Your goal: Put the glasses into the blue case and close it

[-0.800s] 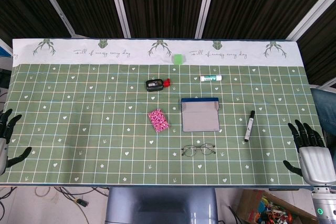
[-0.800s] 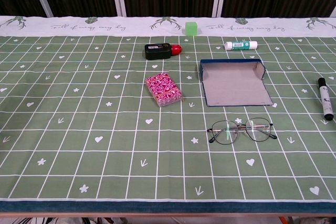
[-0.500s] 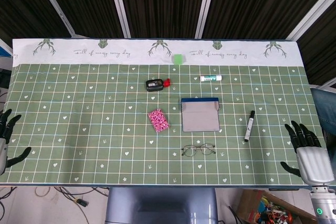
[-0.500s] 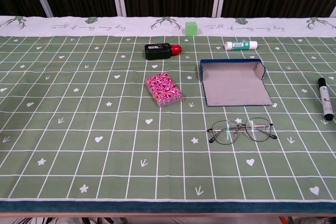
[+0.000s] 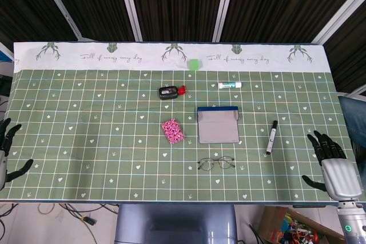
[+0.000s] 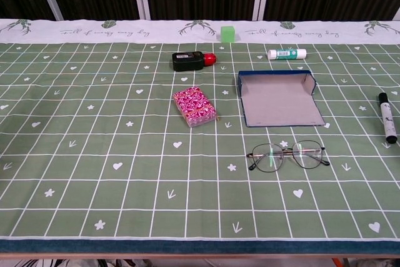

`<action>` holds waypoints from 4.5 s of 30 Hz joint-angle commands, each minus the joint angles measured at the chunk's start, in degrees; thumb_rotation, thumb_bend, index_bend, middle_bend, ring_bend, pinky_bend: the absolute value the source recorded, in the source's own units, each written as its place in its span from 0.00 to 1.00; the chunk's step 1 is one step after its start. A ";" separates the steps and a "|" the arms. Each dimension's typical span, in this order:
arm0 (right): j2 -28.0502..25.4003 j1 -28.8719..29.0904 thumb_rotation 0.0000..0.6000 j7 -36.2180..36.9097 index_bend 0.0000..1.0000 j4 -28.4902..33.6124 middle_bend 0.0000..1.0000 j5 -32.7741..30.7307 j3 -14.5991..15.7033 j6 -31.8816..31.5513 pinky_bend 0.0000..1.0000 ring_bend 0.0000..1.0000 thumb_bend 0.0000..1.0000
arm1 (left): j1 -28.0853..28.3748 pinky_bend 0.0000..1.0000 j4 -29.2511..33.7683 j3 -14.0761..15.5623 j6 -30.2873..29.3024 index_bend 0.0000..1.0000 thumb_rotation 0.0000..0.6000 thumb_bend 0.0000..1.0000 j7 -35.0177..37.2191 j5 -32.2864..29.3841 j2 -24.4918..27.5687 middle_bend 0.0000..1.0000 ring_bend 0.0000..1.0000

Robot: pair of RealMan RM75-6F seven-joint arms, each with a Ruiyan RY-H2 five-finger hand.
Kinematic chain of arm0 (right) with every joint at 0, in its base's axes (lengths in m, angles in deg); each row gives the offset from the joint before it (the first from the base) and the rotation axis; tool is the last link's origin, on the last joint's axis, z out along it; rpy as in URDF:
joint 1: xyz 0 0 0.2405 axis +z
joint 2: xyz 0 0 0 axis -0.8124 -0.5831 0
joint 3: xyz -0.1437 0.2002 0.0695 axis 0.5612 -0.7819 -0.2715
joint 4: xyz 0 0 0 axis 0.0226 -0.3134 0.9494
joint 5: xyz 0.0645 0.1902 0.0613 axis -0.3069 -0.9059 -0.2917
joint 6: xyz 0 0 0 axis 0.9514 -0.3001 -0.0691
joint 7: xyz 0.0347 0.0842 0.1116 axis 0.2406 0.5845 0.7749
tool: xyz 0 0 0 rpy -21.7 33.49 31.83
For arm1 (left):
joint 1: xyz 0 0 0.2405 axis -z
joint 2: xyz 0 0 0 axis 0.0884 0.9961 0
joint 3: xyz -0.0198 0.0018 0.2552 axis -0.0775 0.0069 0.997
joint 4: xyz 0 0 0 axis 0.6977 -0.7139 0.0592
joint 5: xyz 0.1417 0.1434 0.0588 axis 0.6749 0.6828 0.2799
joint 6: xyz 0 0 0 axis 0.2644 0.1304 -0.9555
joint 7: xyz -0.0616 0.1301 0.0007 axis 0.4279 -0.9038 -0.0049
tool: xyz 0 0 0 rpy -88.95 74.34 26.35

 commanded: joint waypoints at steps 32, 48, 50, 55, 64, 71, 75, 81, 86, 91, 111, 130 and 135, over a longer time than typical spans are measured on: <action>10.42 18.90 1.00 -8.14 0.34 5.30 0.00 -7.55 -2.16 25.96 0.15 0.04 0.32 | -0.03 0.00 0.47 -1.06 0.38 0.11 1.00 0.21 -1.56 -2.45 -0.68 0.00 0.00; 20.45 22.54 1.00 -18.36 0.44 2.63 0.00 -15.72 -4.71 26.77 0.15 0.04 0.35 | 0.02 0.00 0.24 -1.42 0.61 0.11 1.00 0.21 -1.01 -3.06 -0.77 0.00 0.00; 20.93 22.72 1.00 -19.50 0.45 2.77 0.00 -16.11 -4.77 26.37 0.15 0.04 0.35 | 0.01 0.00 0.23 -1.44 0.59 0.11 1.00 0.21 -0.97 -3.08 -0.77 0.00 0.00; 22.29 22.92 1.00 -21.72 0.46 3.29 0.00 -17.73 -4.83 25.32 0.15 0.04 0.31 | -0.07 0.00 0.31 -1.55 0.56 0.11 1.00 0.21 -0.81 -3.33 -0.77 0.00 0.00; 25.27 23.67 1.00 -24.87 0.46 2.19 0.00 -20.08 -4.35 24.73 0.15 0.04 0.31 | -0.12 0.00 0.47 -1.65 0.53 0.11 1.00 0.21 -0.78 -3.51 -0.76 0.00 0.00; 26.47 24.09 1.00 -25.25 0.48 1.48 0.00 -20.53 -4.40 24.11 0.15 0.04 0.33 | -0.08 0.00 0.41 -1.69 0.65 0.11 1.00 0.21 -0.71 -3.58 -0.76 0.00 0.00; 27.49 24.32 1.00 -24.71 0.49 0.68 0.00 -20.48 -4.35 23.91 0.15 0.04 0.35 | -0.07 0.00 0.52 -1.73 0.83 0.11 1.00 0.21 -0.65 -3.80 -0.71 0.00 0.00; 28.64 24.72 1.00 -24.42 0.50 -1.11 0.00 -20.87 -4.05 24.31 0.15 0.04 0.35 | -0.08 0.00 0.45 -1.88 0.72 0.11 1.00 0.21 -0.50 -3.88 -0.71 0.00 0.00; 29.14 24.99 1.00 -24.27 0.50 -1.91 0.00 -21.31 -3.89 24.63 0.15 0.04 0.35 | 0.00 0.00 0.35 -1.96 0.76 0.11 1.00 0.21 -0.57 -3.91 -0.76 0.00 0.00; 29.33 25.11 1.00 -24.37 0.52 -2.41 0.00 -21.77 -3.78 24.73 0.15 0.04 0.35 | -0.01 0.00 0.32 -2.05 0.73 0.11 1.00 0.21 -0.34 -3.98 -0.73 0.00 0.00; 29.05 26.00 1.00 -23.84 0.56 -3.34 0.00 -23.55 -3.83 25.97 0.15 0.04 0.41 | 0.03 0.00 0.20 -2.12 0.73 0.12 1.00 0.21 -0.07 -3.93 -0.76 0.00 0.00; 28.56 27.27 1.00 -23.60 0.59 -3.18 0.00 -24.47 -3.58 27.61 0.15 0.04 0.42 | 0.00 0.00 0.12 -2.12 0.58 0.13 1.00 0.21 -0.06 -3.82 -0.85 0.00 0.00; 28.70 27.81 1.00 -24.27 0.61 -3.23 0.00 -25.22 -3.67 28.06 0.15 0.04 0.44 | 0.01 0.00 0.11 -2.15 0.60 0.13 1.00 0.21 0.08 -3.83 -0.84 0.00 0.00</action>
